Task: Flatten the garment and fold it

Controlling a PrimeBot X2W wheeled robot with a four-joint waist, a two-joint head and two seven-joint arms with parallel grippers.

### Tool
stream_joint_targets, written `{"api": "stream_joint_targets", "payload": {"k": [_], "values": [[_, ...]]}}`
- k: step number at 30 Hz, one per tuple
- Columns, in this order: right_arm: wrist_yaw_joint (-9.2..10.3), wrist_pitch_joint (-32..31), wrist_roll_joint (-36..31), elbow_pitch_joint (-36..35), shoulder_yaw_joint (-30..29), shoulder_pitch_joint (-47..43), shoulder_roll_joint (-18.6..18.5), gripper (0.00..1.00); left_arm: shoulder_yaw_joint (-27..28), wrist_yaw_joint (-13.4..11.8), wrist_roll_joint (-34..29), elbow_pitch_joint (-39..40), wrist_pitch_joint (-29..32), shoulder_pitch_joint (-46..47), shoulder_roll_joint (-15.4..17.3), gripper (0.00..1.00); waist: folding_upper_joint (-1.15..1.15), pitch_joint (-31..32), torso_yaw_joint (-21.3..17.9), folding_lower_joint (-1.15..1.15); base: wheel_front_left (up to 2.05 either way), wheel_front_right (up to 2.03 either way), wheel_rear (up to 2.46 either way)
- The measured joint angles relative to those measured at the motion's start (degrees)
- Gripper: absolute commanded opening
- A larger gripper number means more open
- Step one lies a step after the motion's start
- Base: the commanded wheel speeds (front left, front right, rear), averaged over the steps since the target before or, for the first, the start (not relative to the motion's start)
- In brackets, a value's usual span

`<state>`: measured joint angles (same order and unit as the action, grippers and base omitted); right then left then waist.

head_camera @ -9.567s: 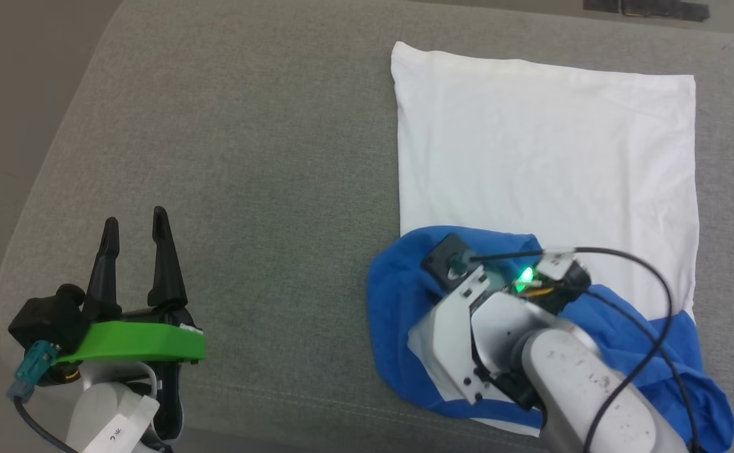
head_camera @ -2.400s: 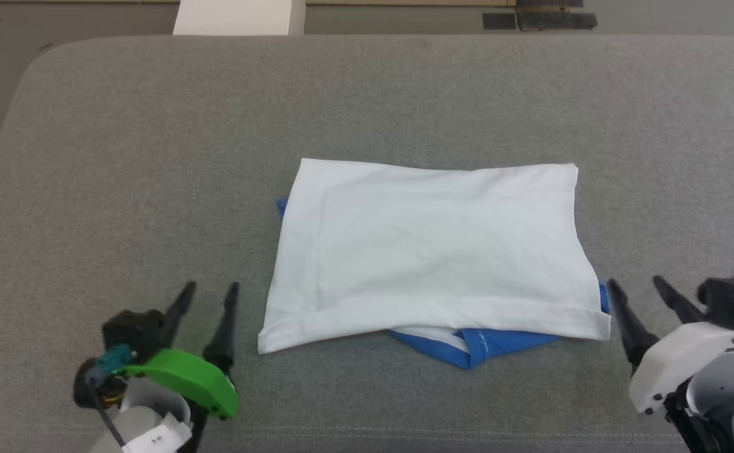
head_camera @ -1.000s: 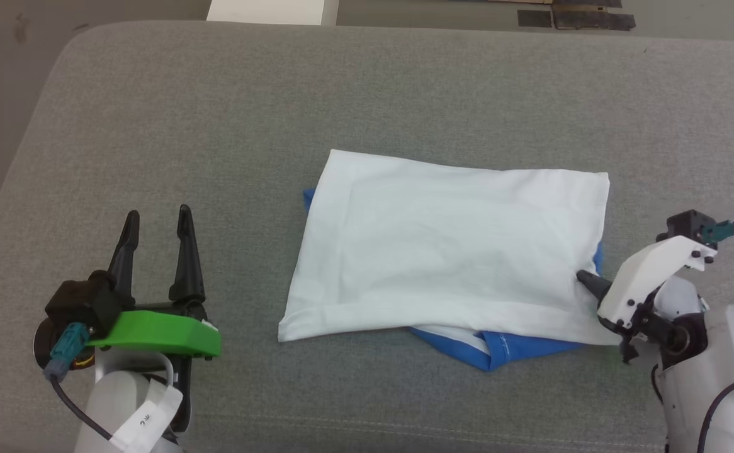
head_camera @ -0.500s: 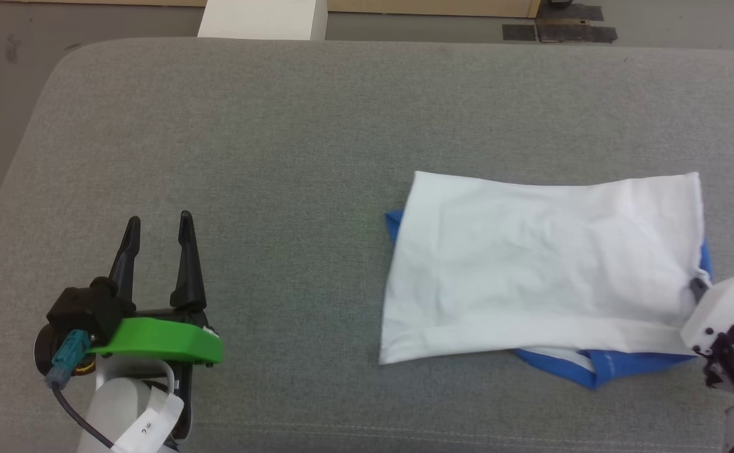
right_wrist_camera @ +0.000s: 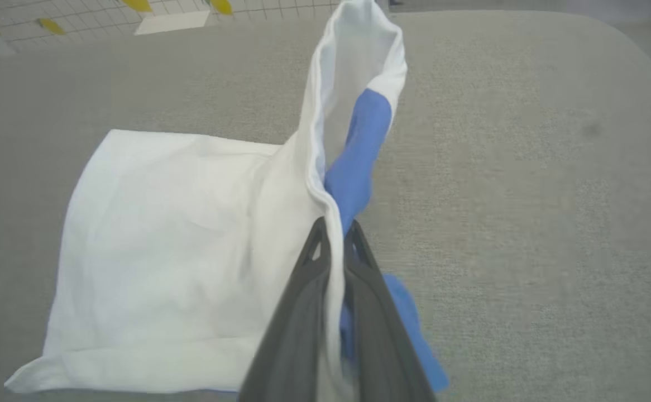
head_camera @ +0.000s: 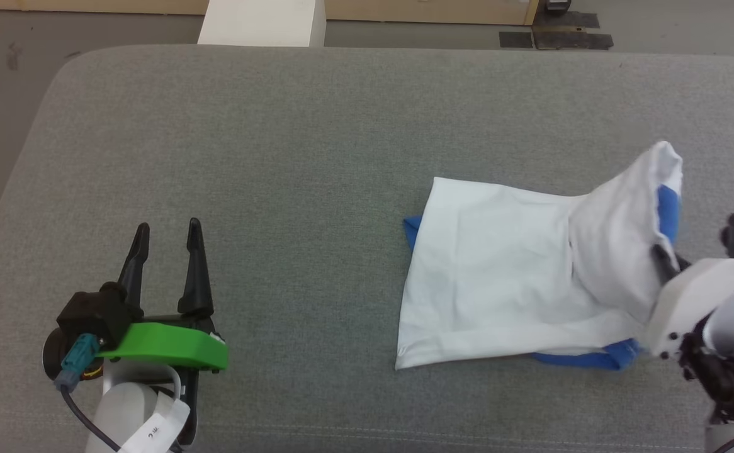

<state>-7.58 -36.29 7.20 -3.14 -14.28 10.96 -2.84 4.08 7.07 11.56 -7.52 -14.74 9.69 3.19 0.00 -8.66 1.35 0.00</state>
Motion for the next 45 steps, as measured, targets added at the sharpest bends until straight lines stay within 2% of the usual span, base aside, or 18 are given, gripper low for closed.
{"api": "stream_joint_targets", "payload": {"k": [4,8,15,25,26,27,28,34,38,42,45], "values": [[0.00,-4.99,0.13,-7.03,8.36,-1.32,-0.01,0.00,-0.62,0.00,0.00,-0.20,0.00,0.01,-0.01,1.00,0.00,0.10,0.43,0.00,0.00,0.00,0.00],[0.00,-7.69,-0.03,-7.59,15.83,-0.91,-0.01,0.00,-1.35,0.00,0.01,-0.23,0.00,0.07,-0.03,1.00,0.00,-0.38,1.06,0.00,0.00,0.00,0.00],[0.00,-8.24,0.45,1.88,25.64,4.56,0.00,0.00,-2.35,0.00,0.10,-0.37,0.00,0.53,-0.05,1.00,0.00,-1.83,3.03,0.00,0.00,0.00,0.00],[0.00,-7.05,3.74,16.11,30.16,9.81,0.00,0.00,-2.75,0.01,0.43,-0.80,0.00,1.19,-0.08,1.00,0.00,-3.94,5.79,0.00,0.00,0.00,0.00],[0.00,-7.03,4.31,16.99,30.59,10.11,-0.04,0.13,-2.70,0.01,0.44,-0.82,0.00,1.21,-0.08,1.00,0.00,-4.05,5.90,0.00,0.00,0.00,0.00],[0.00,-6.71,5.30,17.53,31.05,10.29,-0.08,0.71,-2.67,0.01,0.44,-0.86,0.00,1.21,-0.08,1.00,0.00,-4.10,5.95,0.00,0.00,0.00,0.00],[0.00,-6.30,6.08,17.88,31.40,10.40,-0.08,1.00,-2.58,0.01,0.44,-0.89,0.00,1.21,-0.09,1.00,0.00,-4.11,5.91,0.00,0.00,0.00,0.00],[0.01,0.37,11.20,15.92,31.87,10.74,-0.02,1.00,-1.91,0.01,0.42,-1.14,0.00,1.21,-0.10,1.00,0.00,-3.37,4.81,0.00,0.00,0.00,0.00],[0.00,10.17,15.07,9.72,30.80,10.71,0.02,1.00,-1.75,0.01,0.41,-1.23,0.00,1.16,-0.11,1.00,0.00,-2.41,3.69,0.00,0.00,0.00,0.00],[0.00,20.22,15.62,4.45,26.58,9.38,0.07,1.00,-1.54,0.01,0.32,-1.19,0.01,0.87,-0.13,1.00,0.00,-1.37,2.12,0.00,0.00,0.00,0.00],[0.00,25.31,17.00,2.79,22.39,6.63,0.01,1.00,-1.27,0.01,0.12,-1.12,0.00,0.58,-0.13,1.00,0.00,-0.56,0.82,0.00,0.00,0.00,0.00]]}}
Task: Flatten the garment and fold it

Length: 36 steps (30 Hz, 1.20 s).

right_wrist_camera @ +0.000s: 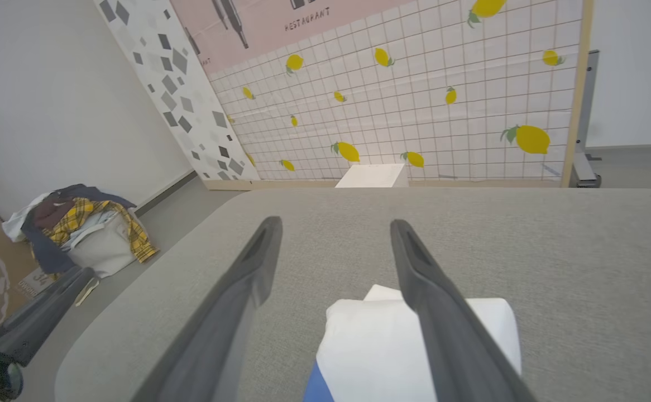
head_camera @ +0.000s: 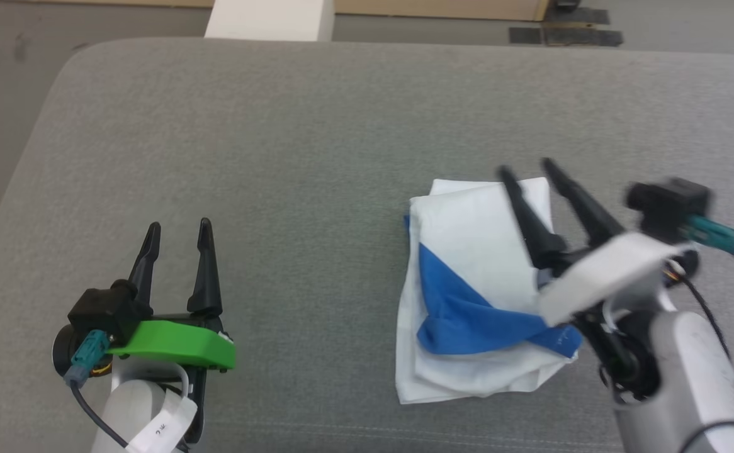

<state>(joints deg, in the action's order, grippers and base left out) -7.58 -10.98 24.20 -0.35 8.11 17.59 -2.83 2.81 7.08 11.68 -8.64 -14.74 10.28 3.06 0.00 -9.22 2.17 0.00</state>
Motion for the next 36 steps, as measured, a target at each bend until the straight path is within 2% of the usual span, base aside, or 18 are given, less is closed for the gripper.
{"api": "stream_joint_targets", "payload": {"k": [7,12,15,23,31,32,33,34,35,36], "values": [[0.01,3.24,5.00,2.60,-9.22,-4.61,-0.05,1.00,0.18,0.00,-0.11,0.27,0.00,-0.28,-0.01,1.00,0.00,1.48,-2.92,0.00,0.00,0.00,0.00],[0.01,1.34,11.02,9.43,-12.74,-5.19,-0.14,1.00,0.18,0.00,-0.12,0.66,0.00,-0.29,-0.01,1.00,0.00,1.87,-3.96,0.00,0.00,0.00,0.00],[0.01,-2.30,17.03,14.66,-12.55,-5.15,-0.07,1.00,0.07,0.00,-0.14,0.87,0.00,-0.28,-0.01,1.00,0.00,1.59,-3.98,0.00,0.00,0.00,0.00],[0.01,-10.65,23.62,27.74,-10.74,0.31,-0.03,1.00,-0.36,0.01,-0.19,0.89,0.00,-0.19,-0.02,1.00,0.00,0.28,-3.13,0.00,0.00,0.00,0.00],[0.01,-15.03,23.03,37.78,-7.91,6.05,-0.20,1.00,-0.73,0.01,-0.15,0.71,0.00,-0.18,-0.02,1.00,0.00,-0.43,-1.32,0.00,0.00,0.00,0.00],[0.01,-15.35,21.92,38.49,-7.57,6.67,-0.41,0.90,-0.77,0.01,-0.14,0.67,0.01,-0.18,-0.02,1.00,0.00,-0.48,-1.07,0.00,0.00,0.00,0.00],[0.01,-15.59,20.87,38.97,-7.23,7.21,-0.56,0.39,-0.77,0.01,-0.12,0.66,0.00,-0.19,-0.02,1.00,0.00,-0.49,-0.86,0.00,0.00,0.00,0.00],[0.01,-15.66,20.03,39.12,-6.97,7.51,-0.60,0.16,-0.76,0.01,-0.12,0.64,0.00,-0.19,-0.02,1.00,0.00,-0.49,-0.71,0.00,0.00,0.00,0.00],[0.01,-15.64,18.67,39.18,-6.61,7.71,-0.59,0.00,-0.74,0.01,-0.12,0.60,0.00,-0.20,-0.02,1.00,0.00,-0.45,-0.56,0.00,0.00,0.00,0.00],[0.01,-15.57,17.12,39.14,-6.25,7.80,-0.56,0.00,-0.67,0.01,-0.12,0.55,0.00,-0.23,-0.02,1.00,0.00,-0.35,-0.50,0.00,0.00,0.00,0.00]]}}
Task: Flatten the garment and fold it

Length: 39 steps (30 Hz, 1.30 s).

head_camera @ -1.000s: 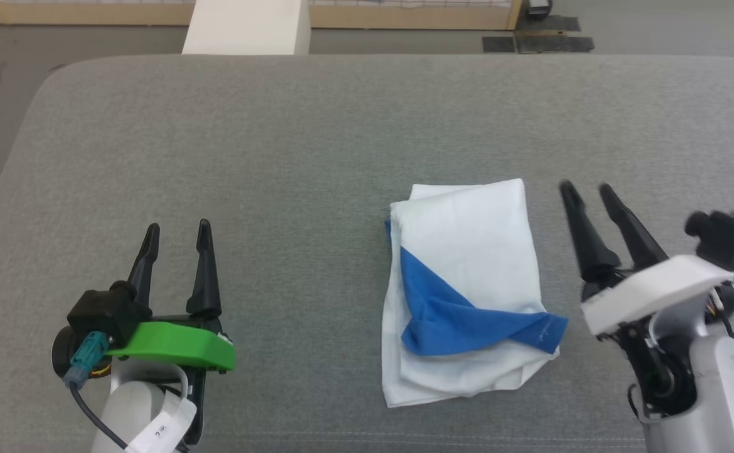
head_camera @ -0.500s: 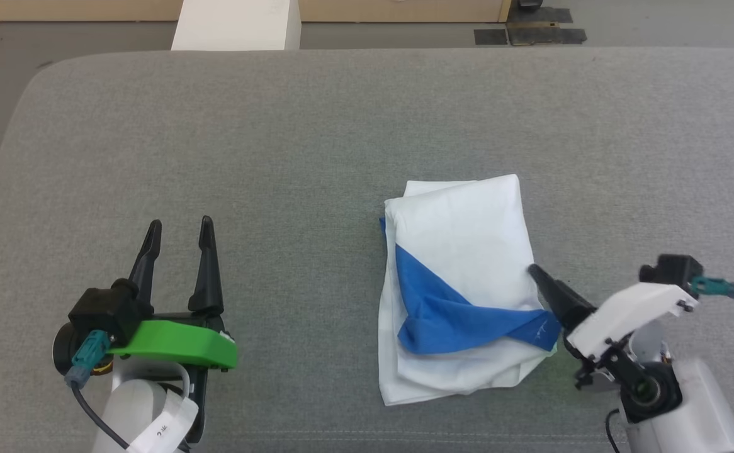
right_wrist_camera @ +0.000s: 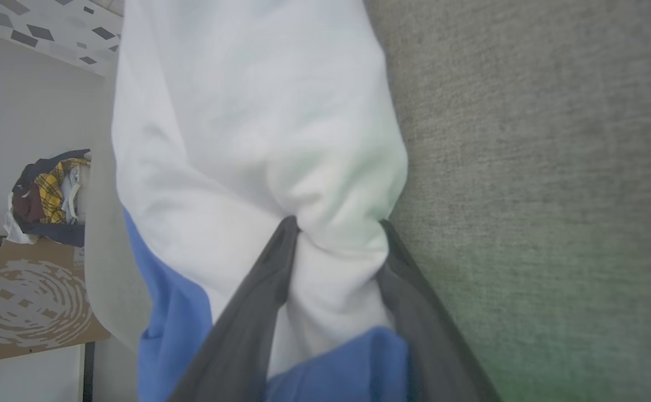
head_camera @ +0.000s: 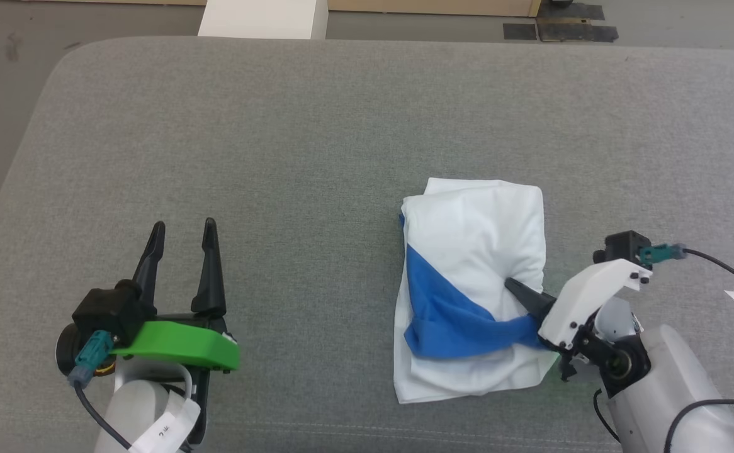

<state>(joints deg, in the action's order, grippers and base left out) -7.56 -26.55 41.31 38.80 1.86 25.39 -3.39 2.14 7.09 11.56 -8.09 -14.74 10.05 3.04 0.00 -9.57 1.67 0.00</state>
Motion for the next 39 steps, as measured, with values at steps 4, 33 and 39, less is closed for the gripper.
{"api": "stream_joint_targets", "payload": {"k": [4,33,39], "values": [[0.00,0.21,-7.90,-2.37,0.87,0.05,0.20,0.00,0.66,0.00,-0.01,0.04,0.00,-0.19,0.01,1.00,0.00,0.28,-0.58,0.00,0.00,0.00,0.00],[-0.01,-0.10,-35.85,-6.84,0.34,18.36,-14.08,0.00,-0.81,0.00,-3.50,9.38,0.88,6.97,7.69,1.00,0.00,-12.76,-21.10,0.00,0.00,0.00,0.00],[-0.02,4.32,-40.78,-2.71,-5.44,22.78,-16.26,0.00,-0.75,0.00,-3.59,12.61,3.27,8.70,10.12,1.00,0.00,-18.38,-22.94,-0.01,0.00,0.00,0.00]]}}
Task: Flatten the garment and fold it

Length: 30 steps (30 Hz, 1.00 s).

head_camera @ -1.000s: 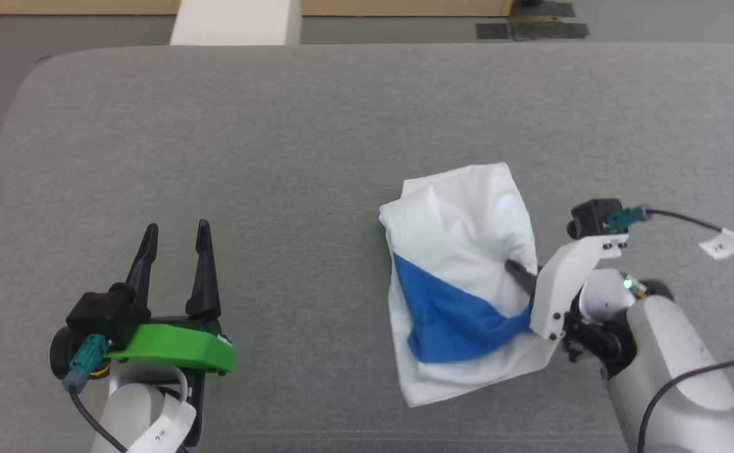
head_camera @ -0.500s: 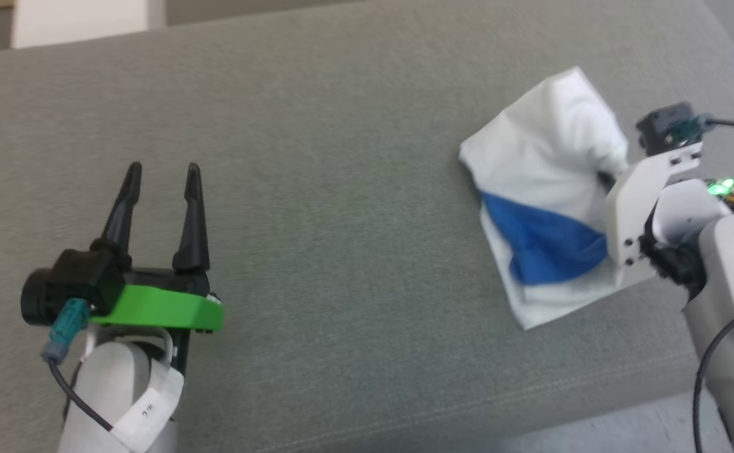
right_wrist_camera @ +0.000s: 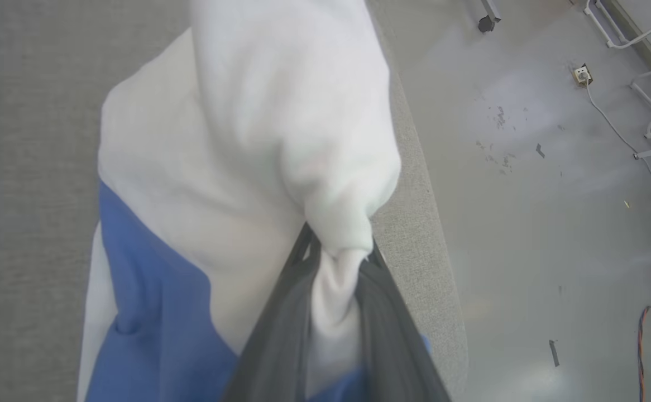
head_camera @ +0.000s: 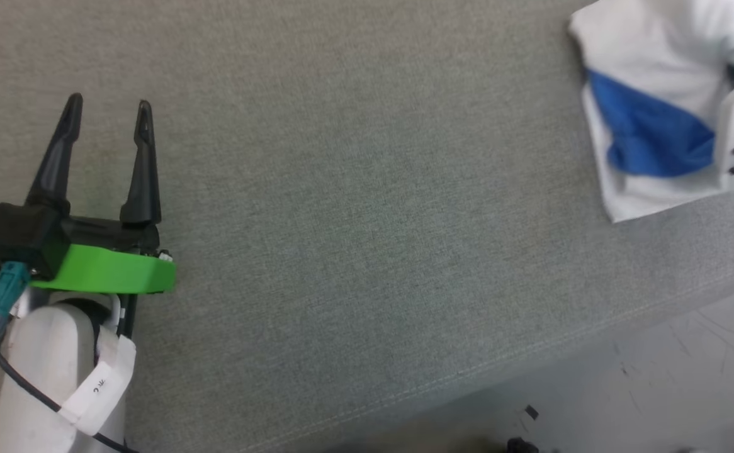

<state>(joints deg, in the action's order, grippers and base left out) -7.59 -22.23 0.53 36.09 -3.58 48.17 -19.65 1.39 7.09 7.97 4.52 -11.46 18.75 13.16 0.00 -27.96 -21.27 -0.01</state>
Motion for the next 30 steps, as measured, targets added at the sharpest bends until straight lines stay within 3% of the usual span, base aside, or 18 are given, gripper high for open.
{"api": "stream_joint_targets", "payload": {"k": [12,13,14,22,30], "values": [[-0.01,9.04,-9.39,4.86,-11.50,3.99,-0.41,0.00,0.48,-0.05,-0.12,3.80,2.33,0.40,2.13,1.00,0.00,-6.71,0.18,0.00,0.00,0.00,0.00],[-0.01,9.93,-10.33,5.10,-12.02,4.07,-0.33,0.33,0.53,-0.08,-0.11,3.89,2.33,0.40,2.15,1.00,0.00,-6.78,0.41,0.00,0.00,0.00,0.00],[-0.01,10.56,-11.02,5.39,-12.43,4.15,-0.31,1.00,0.53,-0.09,-0.08,3.88,2.32,0.40,2.16,1.00,0.00,-6.76,0.58,0.00,0.00,0.00,0.00],[-0.01,18.98,-13.59,4.94,-15.24,4.20,-1.35,1.00,-0.49,-0.66,0.71,0.32,-0.18,-0.48,0.11,1.00,0.00,-3.12,1.80,0.00,0.00,0.00,0.00],[-0.01,25.91,-5.13,-1.03,-9.99,-2.79,-0.46,1.00,-0.84,-1.12,2.41,-6.84,-2.78,-3.76,-3.41,1.00,0.00,4.30,3.91,0.01,0.00,0.00,0.00]]}}
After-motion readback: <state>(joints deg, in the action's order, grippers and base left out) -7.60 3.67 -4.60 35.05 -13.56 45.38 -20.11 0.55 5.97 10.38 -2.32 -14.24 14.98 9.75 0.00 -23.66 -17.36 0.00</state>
